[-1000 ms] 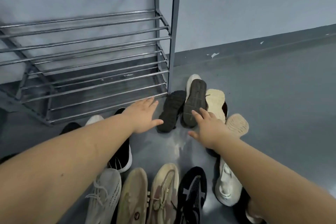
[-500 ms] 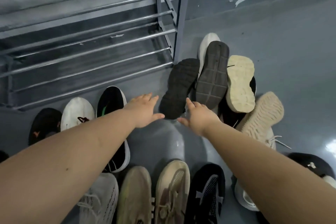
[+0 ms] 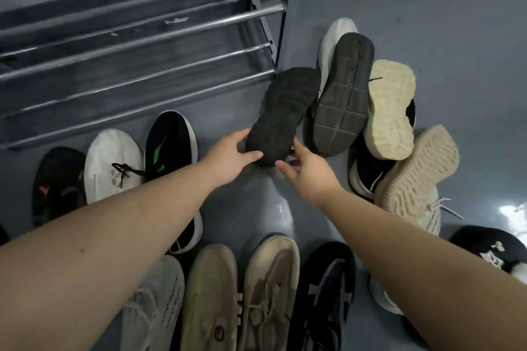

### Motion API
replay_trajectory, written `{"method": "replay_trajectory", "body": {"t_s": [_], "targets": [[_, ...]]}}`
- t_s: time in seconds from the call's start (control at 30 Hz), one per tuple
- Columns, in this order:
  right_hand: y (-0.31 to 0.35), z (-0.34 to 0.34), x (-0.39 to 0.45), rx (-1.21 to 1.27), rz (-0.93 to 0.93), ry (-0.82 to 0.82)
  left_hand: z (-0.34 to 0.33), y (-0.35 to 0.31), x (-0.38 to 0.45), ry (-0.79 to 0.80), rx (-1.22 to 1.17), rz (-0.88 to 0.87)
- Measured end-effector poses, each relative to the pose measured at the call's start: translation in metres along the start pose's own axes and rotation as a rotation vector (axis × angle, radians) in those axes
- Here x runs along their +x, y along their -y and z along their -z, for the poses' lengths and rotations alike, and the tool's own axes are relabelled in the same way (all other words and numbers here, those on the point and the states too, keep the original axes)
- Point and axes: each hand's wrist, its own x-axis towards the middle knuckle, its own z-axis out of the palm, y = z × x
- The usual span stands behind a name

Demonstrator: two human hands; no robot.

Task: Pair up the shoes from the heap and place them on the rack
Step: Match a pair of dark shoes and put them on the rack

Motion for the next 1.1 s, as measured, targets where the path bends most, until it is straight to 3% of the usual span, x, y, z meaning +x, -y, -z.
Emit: {"method": "replay_trajectory", "body": {"t_s": [0.17, 0.5, 0.77, 1.0, 1.1], "targets": [[0.027, 0.01, -0.041, 0.198, 0.058, -0.034, 0.012, -0.024, -0.048, 0.021, -0.364, -0.015], [0.108, 0.048, -0.163, 0.467, 0.166, -0.051, 0.046, -0.064, -0.18, -0.119, -0.471, -0.219], [0.168, 0.066, -0.253, 0.841, 0.141, 0.061, 0.096, -0.097, -0.287, -0.134, -0.274, -0.48], [0.17, 0.046, -0.286, 1.045, -0.021, 0.112, 0.085, -0.085, -0.321, -0.178, 0.004, -0.531], [0.17, 0.048, -0.28, 1.051, -0.072, 0.053, 0.079, -0.088, -0.317, -0.241, 0.178, -0.503]]}}
